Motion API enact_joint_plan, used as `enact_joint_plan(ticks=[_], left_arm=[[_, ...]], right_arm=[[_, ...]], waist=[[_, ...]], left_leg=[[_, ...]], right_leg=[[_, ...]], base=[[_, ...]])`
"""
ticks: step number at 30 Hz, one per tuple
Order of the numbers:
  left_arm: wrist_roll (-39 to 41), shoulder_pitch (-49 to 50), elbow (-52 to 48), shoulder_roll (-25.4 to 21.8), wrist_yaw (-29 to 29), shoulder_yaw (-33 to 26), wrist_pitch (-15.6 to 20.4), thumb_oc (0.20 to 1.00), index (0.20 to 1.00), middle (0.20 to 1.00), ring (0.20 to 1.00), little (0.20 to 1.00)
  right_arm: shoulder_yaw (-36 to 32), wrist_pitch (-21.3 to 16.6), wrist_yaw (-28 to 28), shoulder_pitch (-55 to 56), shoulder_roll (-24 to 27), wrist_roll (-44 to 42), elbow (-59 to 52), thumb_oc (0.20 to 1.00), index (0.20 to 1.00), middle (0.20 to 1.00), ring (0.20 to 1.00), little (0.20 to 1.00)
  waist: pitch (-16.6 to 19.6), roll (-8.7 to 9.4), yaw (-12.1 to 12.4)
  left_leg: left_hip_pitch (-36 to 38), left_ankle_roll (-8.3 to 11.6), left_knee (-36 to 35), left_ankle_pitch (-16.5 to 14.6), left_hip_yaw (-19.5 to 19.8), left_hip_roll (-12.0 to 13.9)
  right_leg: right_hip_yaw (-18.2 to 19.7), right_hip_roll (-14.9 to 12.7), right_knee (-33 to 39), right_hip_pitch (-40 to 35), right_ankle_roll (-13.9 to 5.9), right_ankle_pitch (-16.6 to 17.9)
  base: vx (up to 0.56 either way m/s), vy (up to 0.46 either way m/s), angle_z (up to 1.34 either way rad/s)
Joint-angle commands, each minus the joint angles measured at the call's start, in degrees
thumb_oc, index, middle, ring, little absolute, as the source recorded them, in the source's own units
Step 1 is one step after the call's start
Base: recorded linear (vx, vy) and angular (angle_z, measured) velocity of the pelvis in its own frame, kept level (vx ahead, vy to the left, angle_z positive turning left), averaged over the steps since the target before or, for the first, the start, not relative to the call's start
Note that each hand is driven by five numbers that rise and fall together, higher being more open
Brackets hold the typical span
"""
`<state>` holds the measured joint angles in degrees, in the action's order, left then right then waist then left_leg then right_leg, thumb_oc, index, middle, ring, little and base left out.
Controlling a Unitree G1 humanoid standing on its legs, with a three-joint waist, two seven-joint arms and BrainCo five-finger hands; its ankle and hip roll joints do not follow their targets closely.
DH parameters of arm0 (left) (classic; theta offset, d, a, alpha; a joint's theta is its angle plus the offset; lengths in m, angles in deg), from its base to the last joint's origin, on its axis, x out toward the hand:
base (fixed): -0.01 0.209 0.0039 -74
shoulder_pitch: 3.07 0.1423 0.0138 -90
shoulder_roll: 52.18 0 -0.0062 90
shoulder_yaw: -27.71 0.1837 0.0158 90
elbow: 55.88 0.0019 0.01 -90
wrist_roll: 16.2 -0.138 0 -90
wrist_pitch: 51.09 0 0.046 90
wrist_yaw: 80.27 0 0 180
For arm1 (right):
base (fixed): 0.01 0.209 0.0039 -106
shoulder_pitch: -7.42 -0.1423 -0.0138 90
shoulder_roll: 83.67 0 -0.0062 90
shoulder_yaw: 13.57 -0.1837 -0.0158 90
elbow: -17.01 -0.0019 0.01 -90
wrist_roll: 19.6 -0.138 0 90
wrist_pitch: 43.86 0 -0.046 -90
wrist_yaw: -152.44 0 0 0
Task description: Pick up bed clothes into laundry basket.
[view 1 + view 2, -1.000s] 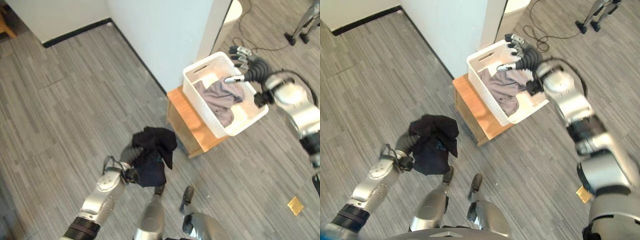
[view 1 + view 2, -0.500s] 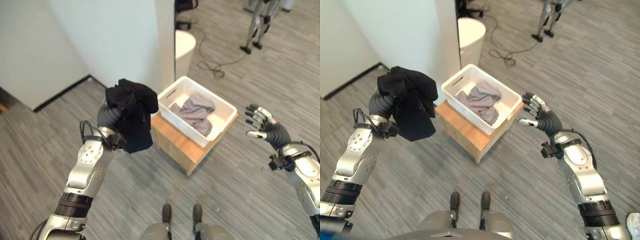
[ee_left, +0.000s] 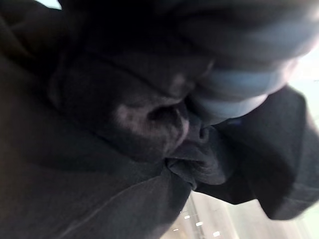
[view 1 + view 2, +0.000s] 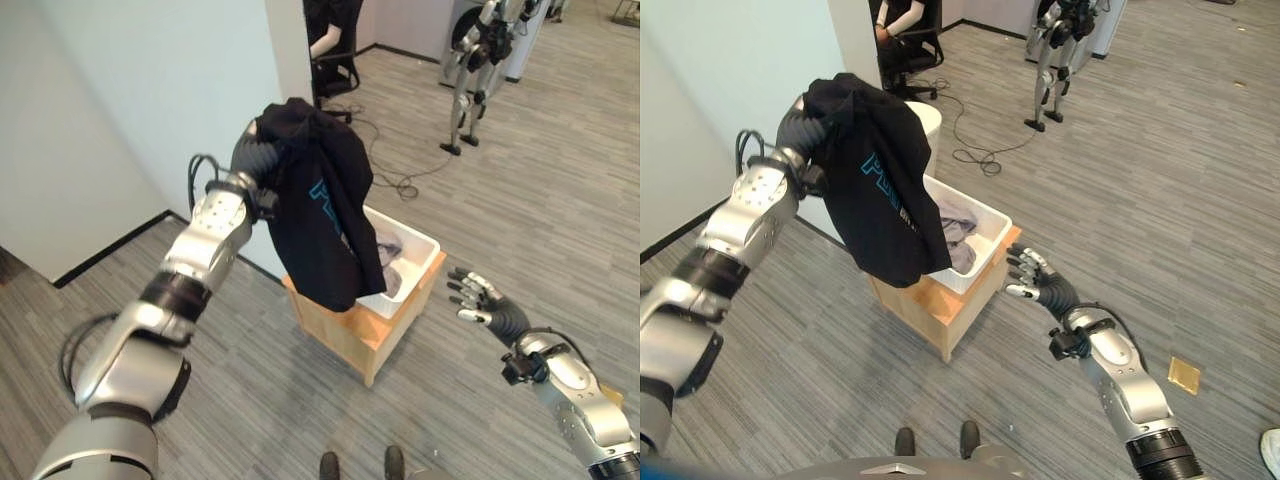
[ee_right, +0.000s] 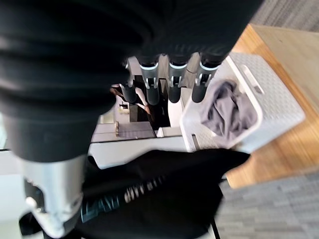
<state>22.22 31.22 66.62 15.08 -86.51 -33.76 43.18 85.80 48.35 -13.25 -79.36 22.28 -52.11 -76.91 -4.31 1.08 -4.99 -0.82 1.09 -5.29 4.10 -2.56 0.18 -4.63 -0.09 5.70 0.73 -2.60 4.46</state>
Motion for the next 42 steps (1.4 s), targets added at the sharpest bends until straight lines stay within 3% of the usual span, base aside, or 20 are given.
enact_joint_plan(ticks=[1,8,10,16,30,42], left_arm=[[-3.79,-12.5,6.42,-1.09,-0.94,0.37,3.1,0.2,0.2,0.2,0.2,0.2],[-4.13,-21.65,10.36,-2.33,-1.99,3.1,4.24,0.2,0.2,0.2,0.2,0.2],[-2.3,-27.66,14.31,-3.88,-2.2,4.7,4.86,0.2,0.2,0.2,0.2,0.2],[-1.92,-32.36,15.29,-7.24,-2.59,6.67,5.71,0.2,0.2,0.2,0.2,0.2],[-1.98,-34.04,16.45,-8.33,-2.22,8.44,5.59,0.2,0.2,0.2,0.2,0.2],[-3.38,-31.52,13.9,-6.46,-2.23,8.34,5.35,0.2,0.2,0.2,0.2,0.2]], right_arm=[[-0.68,-4.16,0.54,0.22,-0.3,-0.99,-2.6,1.0,1.0,1.0,1.0,1.0],[0.77,-4.59,1.92,1.15,-0.11,-0.4,-2.71,1.0,1.0,1.0,1.0,1.0],[0.63,-4.49,1.98,1.8,1.18,0.09,-3.22,1.0,1.0,1.0,1.0,1.0],[-0.46,-4.56,1.89,2.32,1.57,-0.12,-3.01,1.0,1.0,1.0,1.0,1.0],[-1.47,-3.96,2.15,3.79,2.06,-0.68,-3.6,1.0,1.0,1.0,1.0,1.0],[-2.61,-3.65,1.12,5.33,1.95,-0.91,-3.69,1.0,1.0,1.0,1.0,1.0]], waist=[[0.94,0.91,0.01],[0.03,0.83,-0.43],[-0.2,0.6,-0.57],[-0.23,0.3,-0.46],[-1.34,-0.62,-0.64],[-5.4,-2.01,-1.5]], left_leg=[[0.73,0.9,0.29,-3.41,-0.48,-1.4],[-0.33,0.92,0.29,-3.32,-1.45,-1.4],[-0.58,1.04,0.29,-3.32,-1.77,-1.37],[-0.85,1.13,0.29,-3.54,-2.28,-1.5],[-0.97,1.11,0.29,-3.86,-2.52,-1.68],[-2.98,1.21,0.29,-3.3,-3.36,-1.91]], right_leg=[[0.01,-2.98,-0.7,-0.89,-6.98,-2.61],[0.93,-2.98,-0.7,0.76,-7.65,-2.22],[1.47,-2.82,-0.7,1.18,-7.88,-2.16],[1.73,-2.78,-0.7,1.71,-8.18,-2.14],[1.79,-2.92,-0.7,2.03,-8.35,-2.41],[2.22,-3.04,-0.7,4.21,-8.37,-2.05]], base=[[0.01,0.012,-0.1],[0.0,0.006,-0.06],[0.04,0.0,-0.15],[0.04,0.004,-0.07],[0.03,-0.001,-0.01],[0.0,-0.002,-0.01]])
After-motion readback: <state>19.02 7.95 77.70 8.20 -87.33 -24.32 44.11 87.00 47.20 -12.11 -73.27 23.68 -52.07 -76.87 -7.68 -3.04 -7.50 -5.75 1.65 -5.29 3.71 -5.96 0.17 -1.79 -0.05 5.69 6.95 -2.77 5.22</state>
